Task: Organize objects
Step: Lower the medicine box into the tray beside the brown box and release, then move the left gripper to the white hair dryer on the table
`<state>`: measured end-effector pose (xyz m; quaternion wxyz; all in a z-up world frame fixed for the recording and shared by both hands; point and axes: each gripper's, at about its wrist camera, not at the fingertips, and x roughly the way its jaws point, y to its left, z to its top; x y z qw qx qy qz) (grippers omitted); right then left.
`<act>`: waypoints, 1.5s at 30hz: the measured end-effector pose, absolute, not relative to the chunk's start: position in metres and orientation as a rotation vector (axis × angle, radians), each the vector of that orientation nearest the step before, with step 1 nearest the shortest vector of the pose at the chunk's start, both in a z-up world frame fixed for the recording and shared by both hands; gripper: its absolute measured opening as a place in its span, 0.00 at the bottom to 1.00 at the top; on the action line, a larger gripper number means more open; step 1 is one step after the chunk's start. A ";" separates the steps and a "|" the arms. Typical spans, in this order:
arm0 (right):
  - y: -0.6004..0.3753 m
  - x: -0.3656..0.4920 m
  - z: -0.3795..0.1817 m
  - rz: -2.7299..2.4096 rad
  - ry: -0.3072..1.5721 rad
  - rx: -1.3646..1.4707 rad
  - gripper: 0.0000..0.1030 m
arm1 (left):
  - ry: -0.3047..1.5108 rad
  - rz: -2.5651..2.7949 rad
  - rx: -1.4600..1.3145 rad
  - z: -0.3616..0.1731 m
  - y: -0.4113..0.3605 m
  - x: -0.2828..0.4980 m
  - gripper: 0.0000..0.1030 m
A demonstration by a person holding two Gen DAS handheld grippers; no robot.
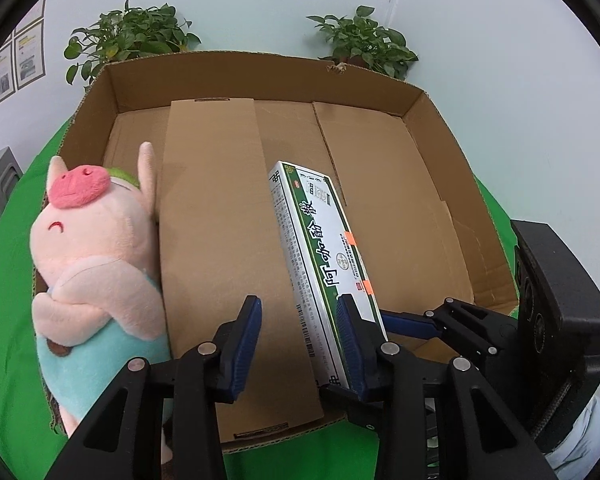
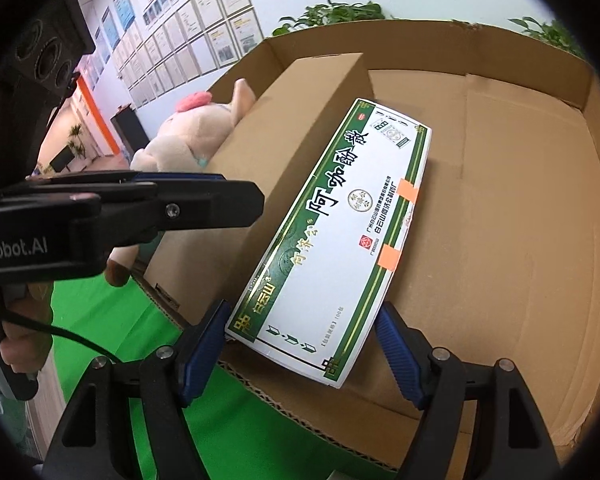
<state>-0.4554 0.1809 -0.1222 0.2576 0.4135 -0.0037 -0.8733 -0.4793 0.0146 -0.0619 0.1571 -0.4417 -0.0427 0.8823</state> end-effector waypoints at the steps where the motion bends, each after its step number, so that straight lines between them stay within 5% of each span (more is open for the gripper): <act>1: 0.180 -0.455 -0.122 -2.376 -0.001 1.120 0.76 | -0.121 2.529 -1.261 -0.061 0.013 -0.478 0.35; 9: 0.189 -0.439 -0.113 -2.470 -0.003 1.066 0.87 | -0.081 2.560 -1.197 -0.052 0.007 -0.457 0.35; 12: 0.195 -0.420 -0.103 -2.555 0.010 1.046 0.99 | -0.018 2.601 -1.134 -0.044 0.011 -0.442 0.40; 16: 0.203 -0.378 -0.089 -2.702 0.054 0.975 0.99 | 0.046 2.741 -0.989 -0.029 0.014 -0.416 0.84; 19: 0.214 -0.354 -0.083 -2.798 0.003 0.937 0.99 | -0.012 2.802 -0.866 -0.017 0.013 -0.394 0.97; 35: 0.212 -0.291 -0.067 -2.832 -0.048 0.910 0.99 | -0.176 2.684 -0.839 0.001 0.031 -0.356 0.99; 45: 0.222 -0.251 -0.101 -2.655 -0.071 0.958 0.99 | -0.280 2.417 -1.008 -0.040 0.055 -0.357 0.97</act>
